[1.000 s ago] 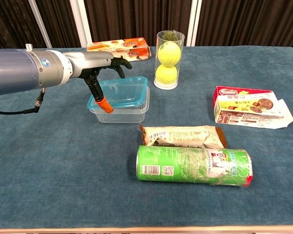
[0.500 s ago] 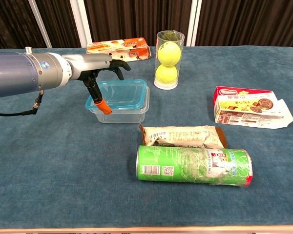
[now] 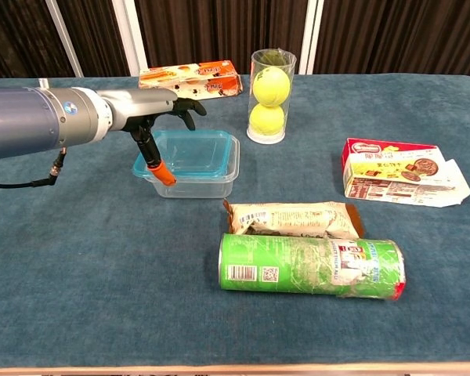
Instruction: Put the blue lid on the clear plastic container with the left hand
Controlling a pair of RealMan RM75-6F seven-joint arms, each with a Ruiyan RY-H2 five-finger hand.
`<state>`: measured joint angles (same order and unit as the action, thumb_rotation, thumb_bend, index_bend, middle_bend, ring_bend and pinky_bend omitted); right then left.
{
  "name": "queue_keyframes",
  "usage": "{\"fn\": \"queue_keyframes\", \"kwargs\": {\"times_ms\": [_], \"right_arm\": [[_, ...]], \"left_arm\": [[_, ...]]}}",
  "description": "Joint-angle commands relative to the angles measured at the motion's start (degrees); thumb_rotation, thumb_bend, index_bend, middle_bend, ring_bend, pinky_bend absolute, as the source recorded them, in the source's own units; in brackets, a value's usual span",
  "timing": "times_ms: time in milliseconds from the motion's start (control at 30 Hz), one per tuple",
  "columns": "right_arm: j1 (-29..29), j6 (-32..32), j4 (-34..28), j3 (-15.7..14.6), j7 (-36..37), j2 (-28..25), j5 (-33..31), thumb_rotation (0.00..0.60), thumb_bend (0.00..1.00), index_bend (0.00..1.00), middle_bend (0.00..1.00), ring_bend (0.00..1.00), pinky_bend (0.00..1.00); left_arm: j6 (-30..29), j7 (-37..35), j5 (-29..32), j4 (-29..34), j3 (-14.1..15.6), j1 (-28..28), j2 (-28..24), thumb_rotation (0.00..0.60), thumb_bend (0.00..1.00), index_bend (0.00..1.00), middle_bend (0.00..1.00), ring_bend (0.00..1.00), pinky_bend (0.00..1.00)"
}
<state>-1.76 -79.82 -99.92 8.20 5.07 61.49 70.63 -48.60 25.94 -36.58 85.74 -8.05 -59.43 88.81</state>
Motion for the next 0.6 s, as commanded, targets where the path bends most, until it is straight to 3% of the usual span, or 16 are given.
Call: {"fn": "queue_keyframes", "kwargs": {"times_ms": [33,600], "right_arm": [[0.0,0.0,0.0,0.0,0.0,0.0,0.1,0.600,0.29,0.10,0.00,0.00,0.00],[0.0,0.1,0.0,0.0,0.3,-0.1,0.1,0.600,0.29,0.10,0.00,0.00,0.00]], "left_arm": [[0.0,0.0,0.0,-0.1,0.0,0.0,0.2,0.600,0.13,0.07,0.34,0.00,0.00],[-0.5,1.6,0.9,-0.7,-0.3,-0.5,1.1,0.600,0.13,0.07,0.34,0.00,0.00]]}}
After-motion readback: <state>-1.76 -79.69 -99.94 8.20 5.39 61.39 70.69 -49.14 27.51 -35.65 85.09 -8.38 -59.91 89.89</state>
